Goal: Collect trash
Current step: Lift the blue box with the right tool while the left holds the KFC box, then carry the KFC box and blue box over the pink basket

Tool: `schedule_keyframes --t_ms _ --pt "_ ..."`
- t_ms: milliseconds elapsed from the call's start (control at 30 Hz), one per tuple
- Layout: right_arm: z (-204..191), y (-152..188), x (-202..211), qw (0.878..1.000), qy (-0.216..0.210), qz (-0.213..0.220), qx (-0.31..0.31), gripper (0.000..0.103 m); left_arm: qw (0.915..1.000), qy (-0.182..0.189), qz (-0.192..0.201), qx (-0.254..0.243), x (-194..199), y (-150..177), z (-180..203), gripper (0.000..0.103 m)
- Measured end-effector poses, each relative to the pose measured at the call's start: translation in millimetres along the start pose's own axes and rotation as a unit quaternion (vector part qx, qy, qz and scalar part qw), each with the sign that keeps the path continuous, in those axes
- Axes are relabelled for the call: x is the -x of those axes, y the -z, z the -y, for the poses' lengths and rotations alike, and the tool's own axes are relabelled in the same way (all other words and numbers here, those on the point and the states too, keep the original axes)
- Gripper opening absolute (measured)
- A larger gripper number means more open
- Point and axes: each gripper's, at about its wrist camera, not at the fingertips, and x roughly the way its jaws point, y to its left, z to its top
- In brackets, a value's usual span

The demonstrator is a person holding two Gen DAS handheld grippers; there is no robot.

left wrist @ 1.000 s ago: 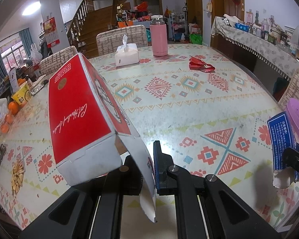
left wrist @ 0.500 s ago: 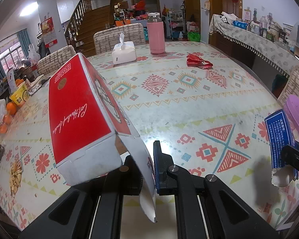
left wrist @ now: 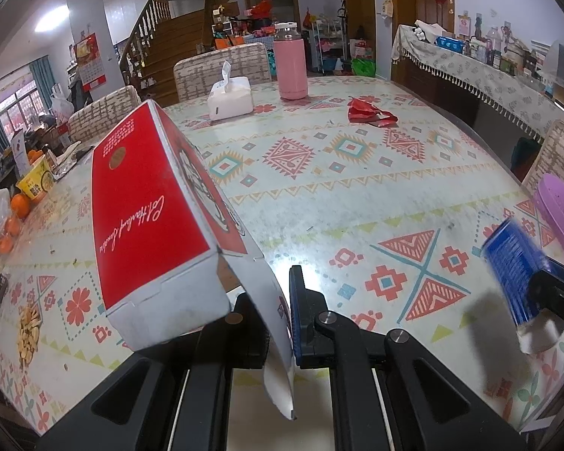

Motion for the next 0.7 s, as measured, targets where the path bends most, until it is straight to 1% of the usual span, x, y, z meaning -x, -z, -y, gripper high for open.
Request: schedule_keyframes --t_ms 67,100,167,333,367,400,467,567,700 --pt "1 1 0 1.000 0.000 0.001 0.000 0.054 1.0000 0.001 0.000 -0.001 1 0 1 0.009" --pt "1 2 0 1.000 0.000 0.001 0.001 0.048 1.0000 0.001 0.001 -0.002 1 1 2 0.009" --pt "0 5 0 1.000 -0.002 -0.002 0.005 0.043 1.0000 0.001 0.000 -0.003 1 2 3 0.009" --pt "-2 9 -1 1.000 0.000 -0.006 0.014 0.044 1.0000 0.003 -0.002 -0.005 3 5 5 0.009" --pt "-1 9 -2 1.000 -0.002 -0.010 0.011 0.052 1.0000 0.003 -0.002 -0.005 3 5 5 0.009" --pt "1 10 -3 1.000 -0.003 -0.016 0.006 0.064 1.0000 0.003 -0.003 -0.005 3 5 4 0.009" --pt "3 9 -4 1.000 0.000 -0.021 0.002 0.076 1.0000 0.004 -0.004 -0.003 3 5 4 0.009" --pt "2 14 -10 0.999 0.017 -0.044 0.019 0.078 1.0000 0.001 -0.004 0.002 3 4 0 0.009" --pt "0 24 -17 0.997 0.027 -0.066 0.038 0.078 1.0000 0.000 -0.006 0.004 1 4 -2 0.009"
